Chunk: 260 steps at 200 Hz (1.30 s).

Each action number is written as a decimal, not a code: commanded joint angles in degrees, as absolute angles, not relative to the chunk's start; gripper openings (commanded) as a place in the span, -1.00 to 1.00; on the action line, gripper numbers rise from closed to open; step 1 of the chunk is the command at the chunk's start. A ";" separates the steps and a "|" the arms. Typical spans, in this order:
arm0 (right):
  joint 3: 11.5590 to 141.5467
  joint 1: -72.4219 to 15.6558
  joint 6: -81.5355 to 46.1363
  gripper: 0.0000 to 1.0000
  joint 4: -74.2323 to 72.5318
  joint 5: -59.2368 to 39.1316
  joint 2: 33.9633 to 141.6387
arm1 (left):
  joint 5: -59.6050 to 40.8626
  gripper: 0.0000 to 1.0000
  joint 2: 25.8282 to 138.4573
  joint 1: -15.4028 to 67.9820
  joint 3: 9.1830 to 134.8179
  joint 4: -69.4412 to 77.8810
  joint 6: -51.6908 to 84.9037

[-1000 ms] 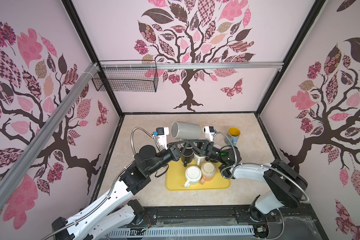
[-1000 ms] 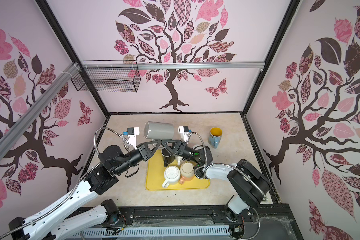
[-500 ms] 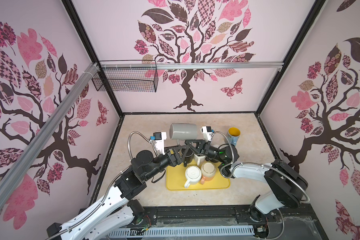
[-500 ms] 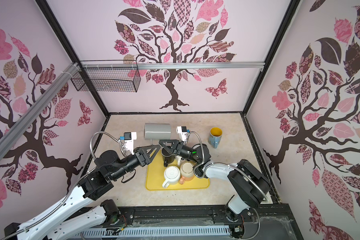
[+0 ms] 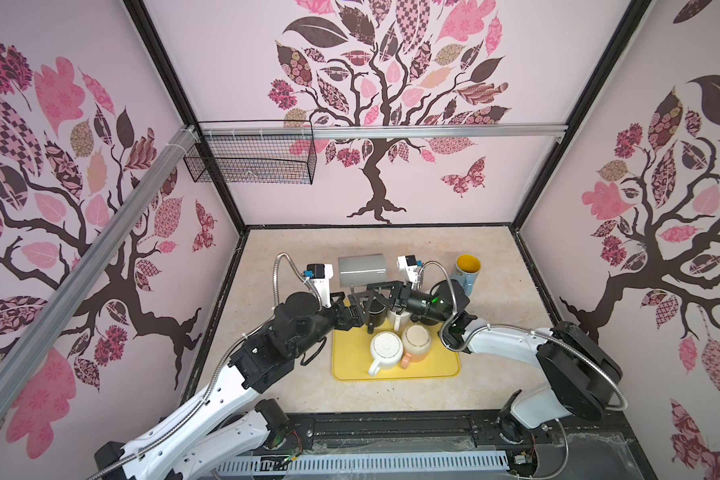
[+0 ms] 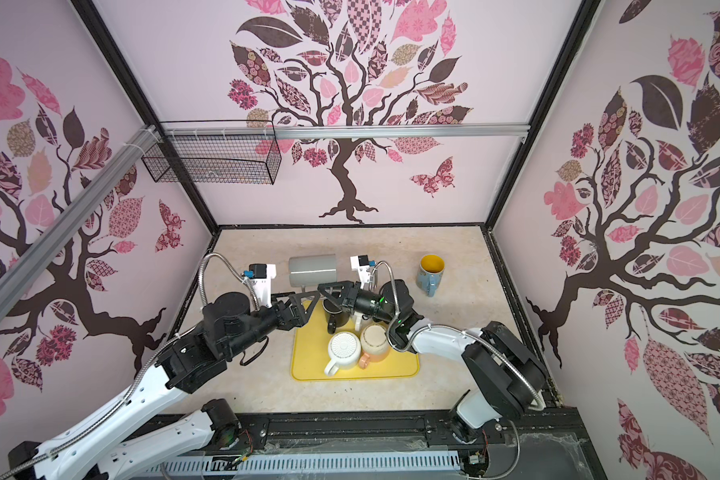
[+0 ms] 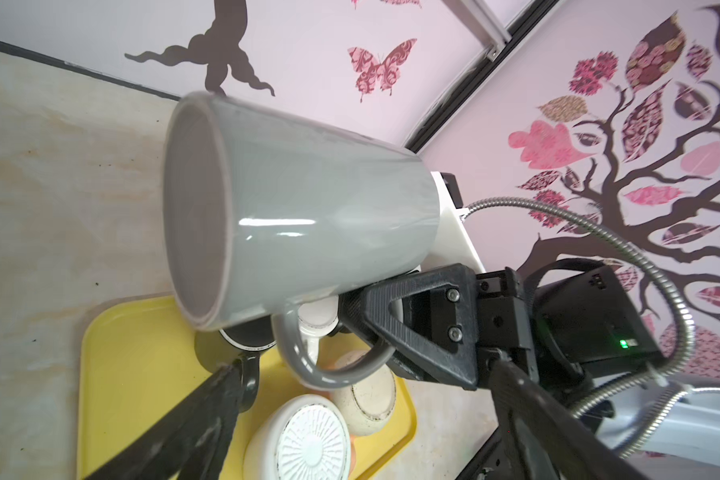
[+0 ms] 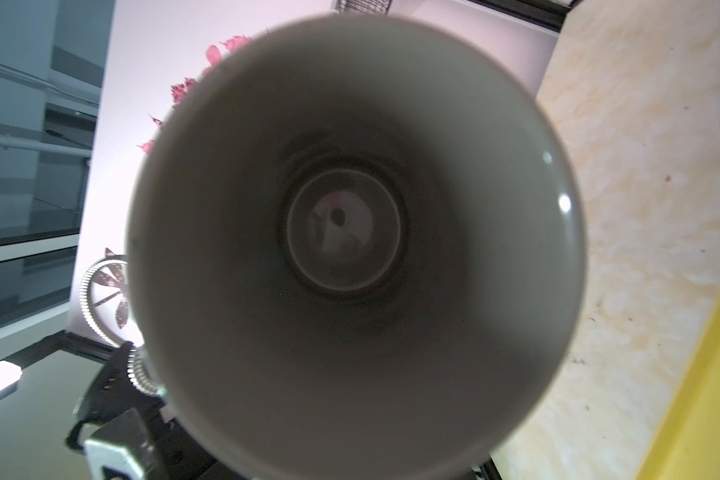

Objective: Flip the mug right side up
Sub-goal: 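Close the right gripper on the grey mug's rim while the left gripper holds it, then carry the grey mug away with the right gripper while the left gripper withdraws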

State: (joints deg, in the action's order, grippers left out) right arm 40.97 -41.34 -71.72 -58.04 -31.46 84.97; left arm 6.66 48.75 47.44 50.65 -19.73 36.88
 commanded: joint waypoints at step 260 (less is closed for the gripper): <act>101.46 -27.33 -6.35 -1.00 41.87 22.02 105.51 | 22.59 0.85 39.97 50.54 42.16 -32.88 32.64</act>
